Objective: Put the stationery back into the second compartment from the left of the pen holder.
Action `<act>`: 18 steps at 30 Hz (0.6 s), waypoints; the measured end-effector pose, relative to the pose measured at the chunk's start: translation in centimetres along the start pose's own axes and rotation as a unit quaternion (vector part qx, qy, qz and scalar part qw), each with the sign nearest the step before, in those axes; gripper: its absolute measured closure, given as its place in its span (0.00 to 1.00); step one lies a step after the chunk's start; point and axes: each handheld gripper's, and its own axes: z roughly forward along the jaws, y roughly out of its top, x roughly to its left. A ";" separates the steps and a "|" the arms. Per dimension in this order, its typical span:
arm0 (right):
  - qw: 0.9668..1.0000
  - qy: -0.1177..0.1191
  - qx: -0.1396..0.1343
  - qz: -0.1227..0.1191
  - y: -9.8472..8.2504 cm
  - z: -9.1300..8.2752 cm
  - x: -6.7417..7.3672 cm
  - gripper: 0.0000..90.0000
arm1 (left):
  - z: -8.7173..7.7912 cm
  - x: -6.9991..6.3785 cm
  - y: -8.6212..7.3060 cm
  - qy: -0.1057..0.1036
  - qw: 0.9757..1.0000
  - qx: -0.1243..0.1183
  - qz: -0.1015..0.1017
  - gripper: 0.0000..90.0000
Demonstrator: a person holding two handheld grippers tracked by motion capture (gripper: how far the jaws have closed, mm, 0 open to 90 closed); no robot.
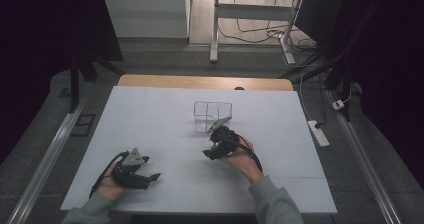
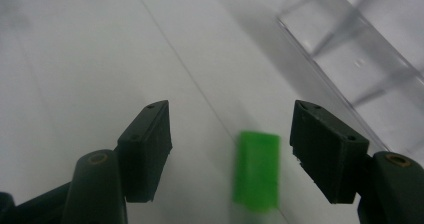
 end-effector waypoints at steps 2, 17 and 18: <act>1.000 -0.003 0.005 0.004 -0.2 0.0 -0.3 0.36 | 0.0 0.0 0.0 0.001 1.000 -0.001 0.000 0.28; 0.996 -0.015 0.079 0.027 -1.0 1.2 -1.6 0.49 | -0.3 0.2 0.0 0.003 1.000 -0.008 -0.005 0.28; 0.996 -0.015 0.079 0.027 -1.0 1.2 -1.6 0.49 | -0.3 0.1 0.0 0.003 1.000 -0.008 -0.005 0.28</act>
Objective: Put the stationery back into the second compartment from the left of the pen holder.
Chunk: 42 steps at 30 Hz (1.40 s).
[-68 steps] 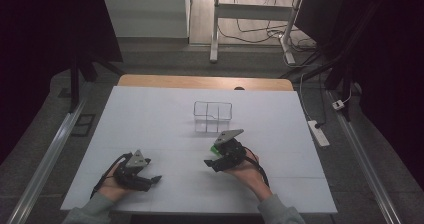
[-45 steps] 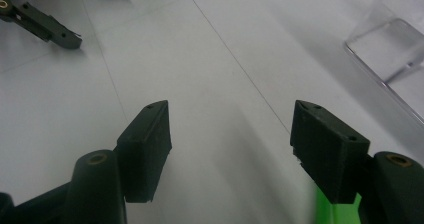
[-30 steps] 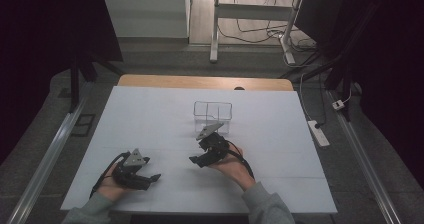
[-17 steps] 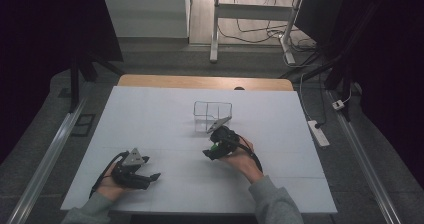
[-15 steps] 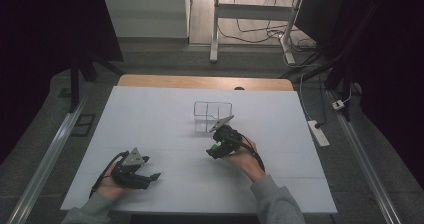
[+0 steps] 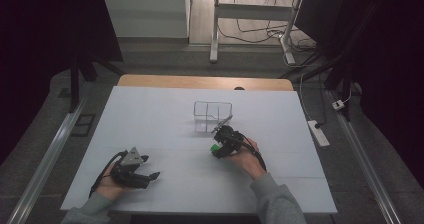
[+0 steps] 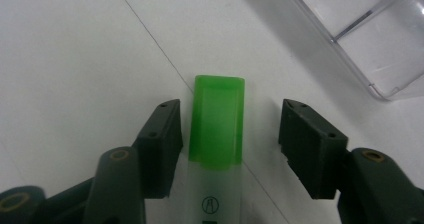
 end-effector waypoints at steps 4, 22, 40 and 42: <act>1.000 -0.001 0.003 0.003 0.1 0.0 0.1 0.59 | 0.0 0.0 0.0 -0.001 1.000 0.000 0.000 0.28; 0.999 -0.001 -0.034 -0.006 0.1 -1.4 0.4 0.74 | 0.0 0.0 0.0 0.000 1.000 0.000 -0.001 0.28; 0.992 -0.001 -0.124 0.004 0.3 -5.3 0.0 0.74 | 0.0 0.0 0.0 0.000 1.000 -0.001 -0.002 0.28; 0.990 0.000 -0.142 0.005 0.4 -5.9 0.2 0.74 | 0.0 0.0 0.0 0.000 1.000 -0.001 -0.002 0.28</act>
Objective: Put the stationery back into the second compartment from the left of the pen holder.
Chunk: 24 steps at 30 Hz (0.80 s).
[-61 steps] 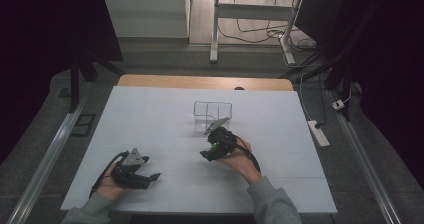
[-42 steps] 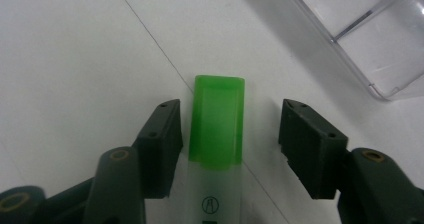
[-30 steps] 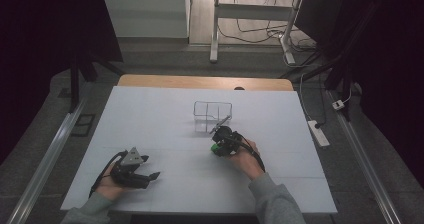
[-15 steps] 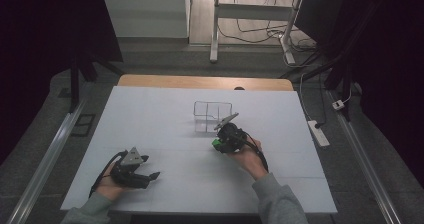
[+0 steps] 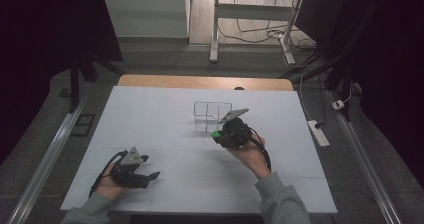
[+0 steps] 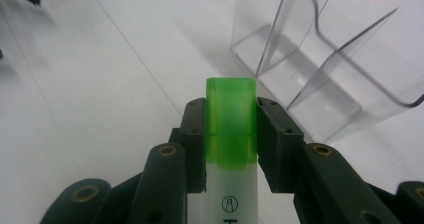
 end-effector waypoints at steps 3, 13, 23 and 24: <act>1.000 0.003 -0.022 0.003 0.3 -0.6 0.0 0.74 | 0.0 0.0 0.0 0.001 1.000 -0.002 -0.002 0.28; 0.998 0.004 -0.068 0.001 1.8 -2.3 0.3 0.74 | -0.2 0.1 0.0 0.004 1.000 -0.008 -0.008 0.28; 0.994 -0.001 -0.111 0.013 2.9 -3.1 0.1 0.74 | -0.5 0.3 0.0 0.007 1.000 -0.022 -0.015 0.28; 0.993 -0.003 -0.115 0.015 2.9 -3.0 0.0 0.74 | -0.5 0.3 0.0 0.007 0.999 -0.026 -0.018 0.28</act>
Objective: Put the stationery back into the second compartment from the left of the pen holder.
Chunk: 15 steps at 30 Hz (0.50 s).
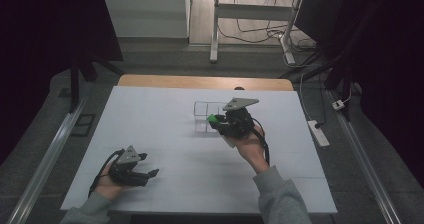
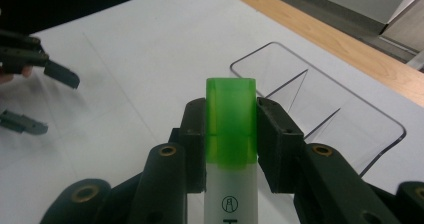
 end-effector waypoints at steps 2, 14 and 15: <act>1.000 -0.004 -0.007 0.009 0.2 0.1 -0.2 0.74 | -0.1 0.0 0.0 0.001 1.000 -0.003 0.000 0.28; 0.998 -0.015 -0.049 0.023 1.5 -0.1 -0.8 0.74 | 0.0 0.0 0.1 -0.001 1.000 -0.002 0.000 0.28; 0.998 -0.018 -0.050 0.024 1.6 -0.2 -0.9 0.74 | 0.0 0.0 0.1 -0.001 1.000 -0.001 0.001 0.28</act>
